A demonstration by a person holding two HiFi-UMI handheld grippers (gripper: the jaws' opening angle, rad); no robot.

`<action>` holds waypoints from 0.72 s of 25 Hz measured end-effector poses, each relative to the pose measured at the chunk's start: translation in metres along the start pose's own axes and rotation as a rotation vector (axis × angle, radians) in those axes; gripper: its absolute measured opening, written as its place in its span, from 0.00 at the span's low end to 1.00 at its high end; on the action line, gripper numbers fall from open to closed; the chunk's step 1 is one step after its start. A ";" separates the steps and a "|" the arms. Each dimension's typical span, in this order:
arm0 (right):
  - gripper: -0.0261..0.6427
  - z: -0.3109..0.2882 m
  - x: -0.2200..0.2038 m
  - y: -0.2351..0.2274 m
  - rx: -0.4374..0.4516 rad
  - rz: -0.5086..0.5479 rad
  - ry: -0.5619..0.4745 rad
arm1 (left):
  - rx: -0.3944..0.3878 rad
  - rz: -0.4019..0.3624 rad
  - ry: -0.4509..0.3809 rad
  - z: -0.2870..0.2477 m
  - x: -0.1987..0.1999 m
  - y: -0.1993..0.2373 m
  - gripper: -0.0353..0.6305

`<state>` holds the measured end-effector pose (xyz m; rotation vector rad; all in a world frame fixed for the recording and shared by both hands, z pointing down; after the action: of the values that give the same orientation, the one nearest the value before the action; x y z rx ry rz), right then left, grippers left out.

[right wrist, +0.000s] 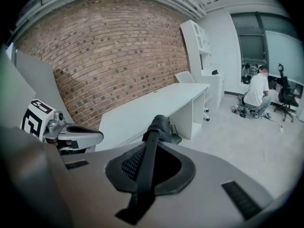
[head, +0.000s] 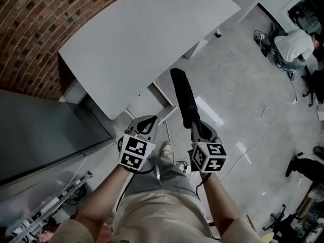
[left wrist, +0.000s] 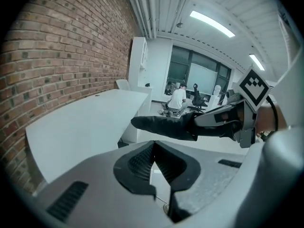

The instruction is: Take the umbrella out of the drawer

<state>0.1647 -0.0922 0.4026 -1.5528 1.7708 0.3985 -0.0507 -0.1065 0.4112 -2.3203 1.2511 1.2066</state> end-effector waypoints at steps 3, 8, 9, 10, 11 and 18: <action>0.07 0.030 0.024 -0.002 -0.001 0.004 -0.049 | 0.015 0.001 -0.031 0.014 0.024 -0.007 0.06; 0.07 0.073 0.064 0.001 0.009 0.022 -0.140 | 0.043 -0.002 -0.083 0.039 0.058 -0.015 0.06; 0.07 0.081 0.071 0.003 0.011 0.028 -0.160 | 0.041 0.009 -0.095 0.045 0.064 -0.015 0.06; 0.07 0.088 0.078 0.005 0.014 0.035 -0.180 | 0.043 0.016 -0.109 0.050 0.070 -0.015 0.06; 0.07 0.095 0.086 0.008 0.017 0.042 -0.202 | 0.048 0.016 -0.125 0.057 0.077 -0.015 0.06; 0.07 0.137 0.139 0.028 0.069 0.077 -0.352 | 0.094 -0.024 -0.250 0.109 0.125 -0.011 0.06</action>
<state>0.1821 -0.0954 0.2060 -1.2786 1.5549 0.6023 -0.0659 -0.1130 0.2456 -2.0380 1.1629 1.3501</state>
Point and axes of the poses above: the fingertips, and each gripper's own axes: z backward along the fingers, y to its left, x out of its top, the point moved 9 cm from there along z, backward along the fingers, and after that the axes turned 3 degrees about y, right-handed, at the moved point
